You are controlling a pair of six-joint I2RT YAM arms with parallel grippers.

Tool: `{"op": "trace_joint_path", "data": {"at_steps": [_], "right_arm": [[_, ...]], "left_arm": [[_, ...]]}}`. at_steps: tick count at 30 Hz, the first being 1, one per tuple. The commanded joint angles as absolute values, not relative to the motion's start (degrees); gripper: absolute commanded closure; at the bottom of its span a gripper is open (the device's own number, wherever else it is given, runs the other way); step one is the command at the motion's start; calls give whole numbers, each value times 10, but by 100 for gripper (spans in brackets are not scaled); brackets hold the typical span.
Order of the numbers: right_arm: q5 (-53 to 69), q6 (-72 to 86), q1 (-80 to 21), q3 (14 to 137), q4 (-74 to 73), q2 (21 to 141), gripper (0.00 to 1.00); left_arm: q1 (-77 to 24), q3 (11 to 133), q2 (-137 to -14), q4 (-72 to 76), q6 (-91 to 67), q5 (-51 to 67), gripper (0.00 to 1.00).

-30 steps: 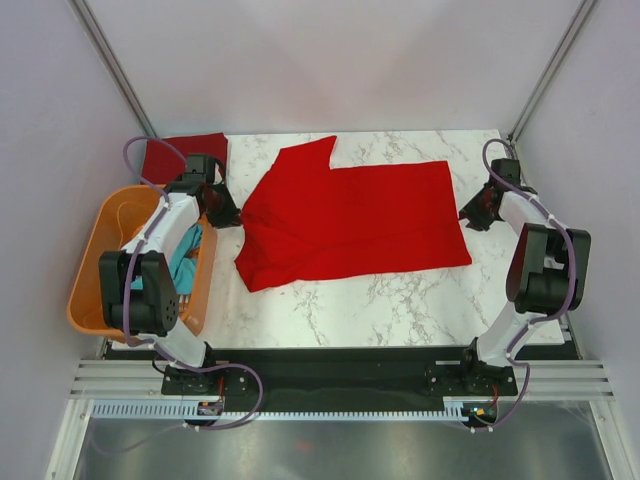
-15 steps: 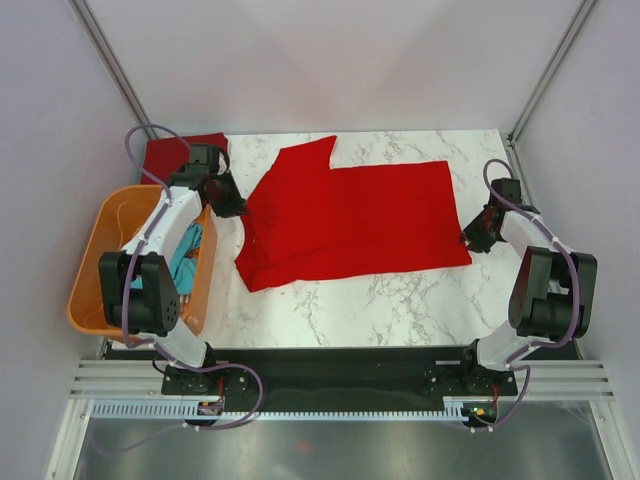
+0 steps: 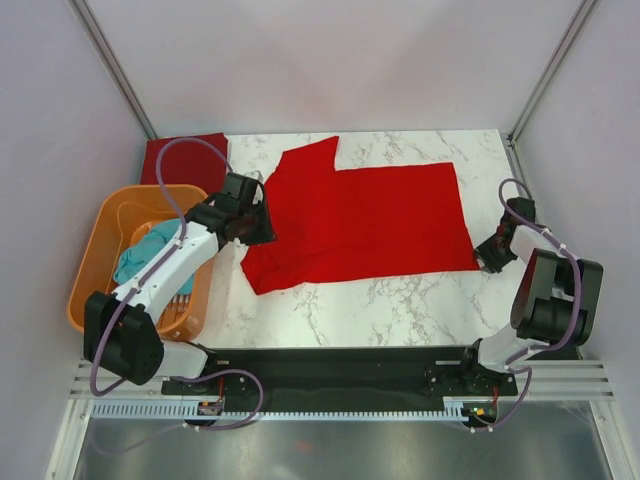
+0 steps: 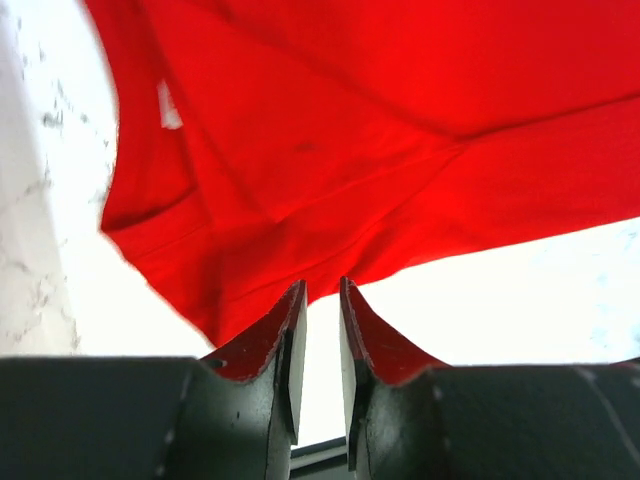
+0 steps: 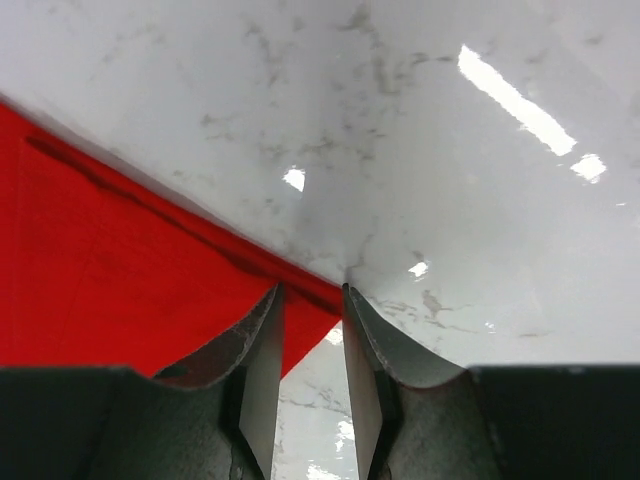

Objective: Fold and stack the t-shirts
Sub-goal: Fold the tshirt

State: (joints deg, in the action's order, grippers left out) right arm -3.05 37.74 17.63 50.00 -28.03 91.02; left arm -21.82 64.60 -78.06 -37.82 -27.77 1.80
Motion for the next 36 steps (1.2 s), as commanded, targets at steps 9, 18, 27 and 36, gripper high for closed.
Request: {"op": "trace_joint_path", "data": {"at_steps": [9,18,27,36], "right_arm": [[-77,375,336,433,-306,831,60],[-7,287,90,526,-226,738,54],[-99,120,-334,652,-84,879,52],[-152,-26,-544,838,-84,1107,47]], "left_arm": [[-236,590,-701,-388,-272,18,67],[-105,678,-694,-399,-239,183,65],[86,788,-752,-402,-308,244,61],[117,782,-810,-394,-294,245,59]]}}
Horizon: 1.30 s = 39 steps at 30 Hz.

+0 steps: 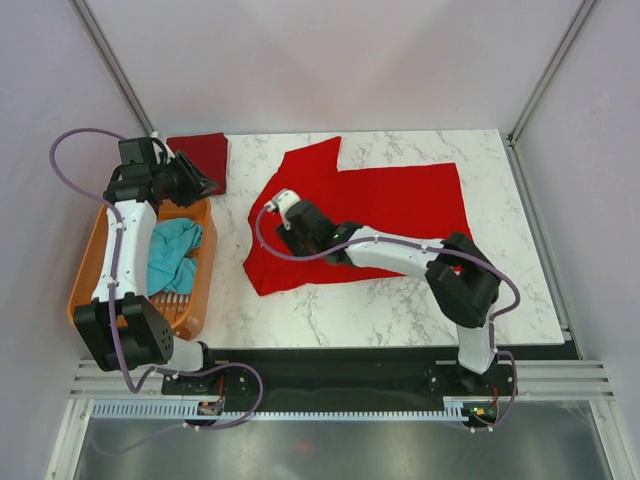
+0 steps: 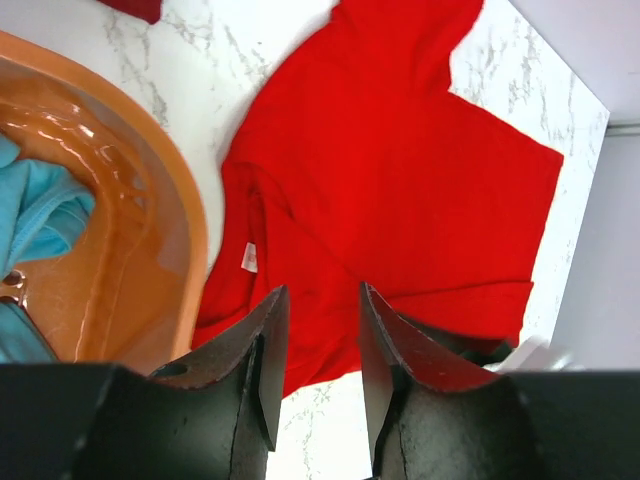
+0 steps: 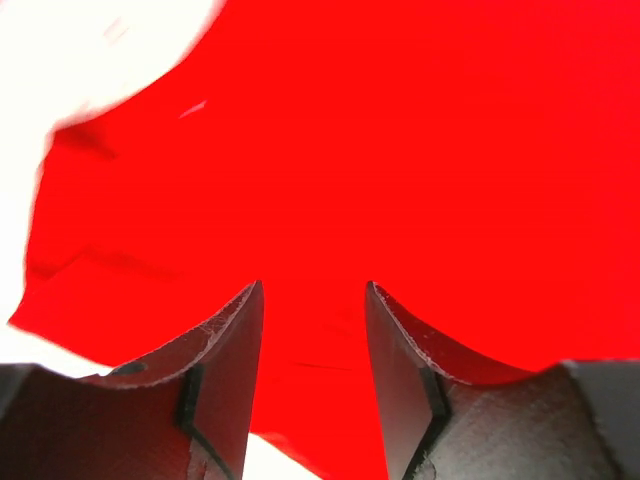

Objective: Fold and stack the t-shirts
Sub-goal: Fold the tshirt

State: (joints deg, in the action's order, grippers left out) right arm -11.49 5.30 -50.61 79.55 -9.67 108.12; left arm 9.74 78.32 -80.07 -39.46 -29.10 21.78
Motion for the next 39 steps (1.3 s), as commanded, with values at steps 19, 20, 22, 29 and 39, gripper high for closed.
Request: {"op": "trace_joint_path", "data": {"at_steps": [19,20,22,29,39], "right_arm": [[-160,-97,-592,928,-93,1258,46],[-168,-98,-592,928,-93,1259,49],[-195,-98,-593,932,-92,1260,67],[-240,-85,-592,933,-85,1240,85],[-265,-44,-583,947,-77,1227,100]], "left_arm": [[143,763,-829,-363,-307,251,59],[142,762,-828,-362,-306,250,59],[142,762,-827,-361,-308,251,59],[130,755,-821,-360,-290,202,59],[94,749,-824,-360,-295,178,59]]}}
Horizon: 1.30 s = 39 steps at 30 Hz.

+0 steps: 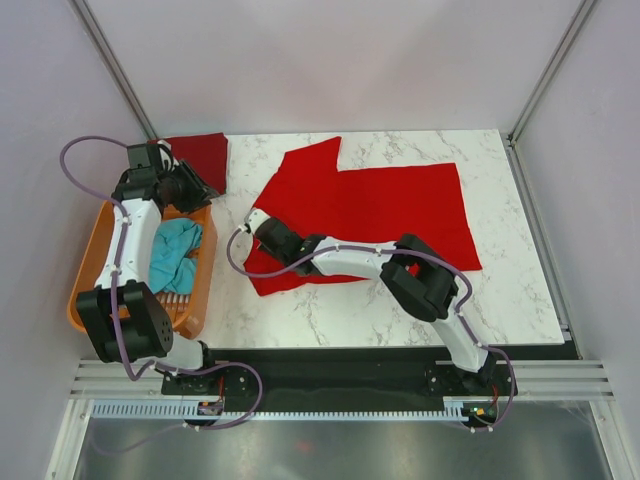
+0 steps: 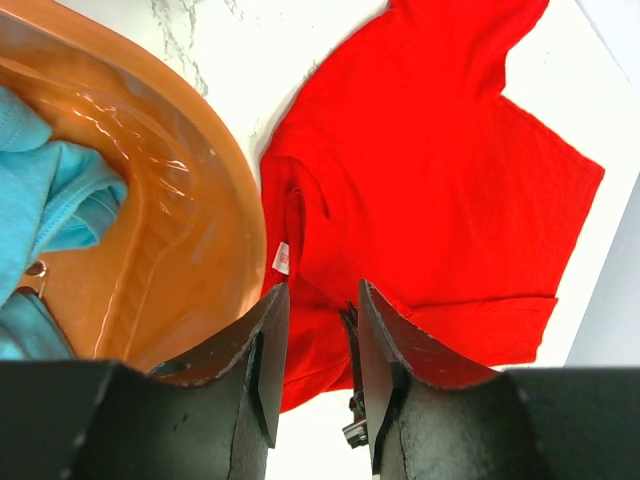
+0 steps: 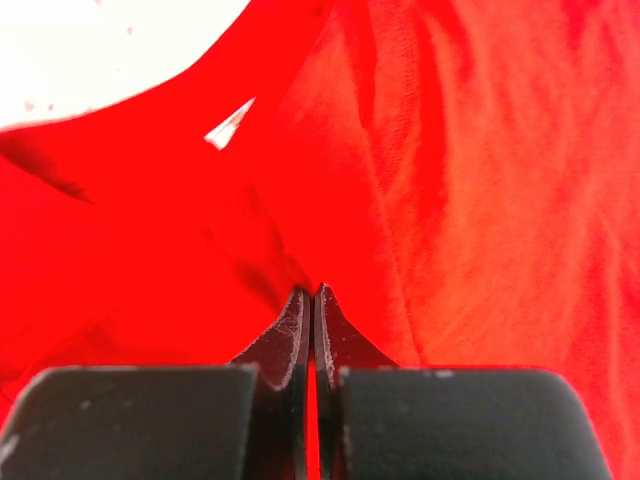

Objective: Fold and stack the t-shirts
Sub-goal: Fold the tshirt

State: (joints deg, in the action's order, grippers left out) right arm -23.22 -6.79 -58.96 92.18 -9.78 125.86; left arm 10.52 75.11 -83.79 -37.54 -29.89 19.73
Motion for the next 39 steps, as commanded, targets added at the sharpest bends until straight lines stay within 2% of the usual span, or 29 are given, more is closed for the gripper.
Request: {"op": "trace_joint_path", "data": {"at_steps": [1,15,23,34,39], "right_arm": [[-269,-36,-575,946,-70,1223,100],[-222,96,-447,888,-52,1179,100],[-226,139,-415,854,-48,1173,100],[-215,164,-401,844,-47,1179,100],[-203,168,-398,844,-44,1178,100]], "left_arm": [[84,750,-823,-360,-298,173,59],[-26,751,-830,-361,-292,107,57],[-55,686,-814,-362,-275,81,57],[-104,548,-720,-369,-257,106,58],[-121,519,-747,-361,-268,123,60]]}}
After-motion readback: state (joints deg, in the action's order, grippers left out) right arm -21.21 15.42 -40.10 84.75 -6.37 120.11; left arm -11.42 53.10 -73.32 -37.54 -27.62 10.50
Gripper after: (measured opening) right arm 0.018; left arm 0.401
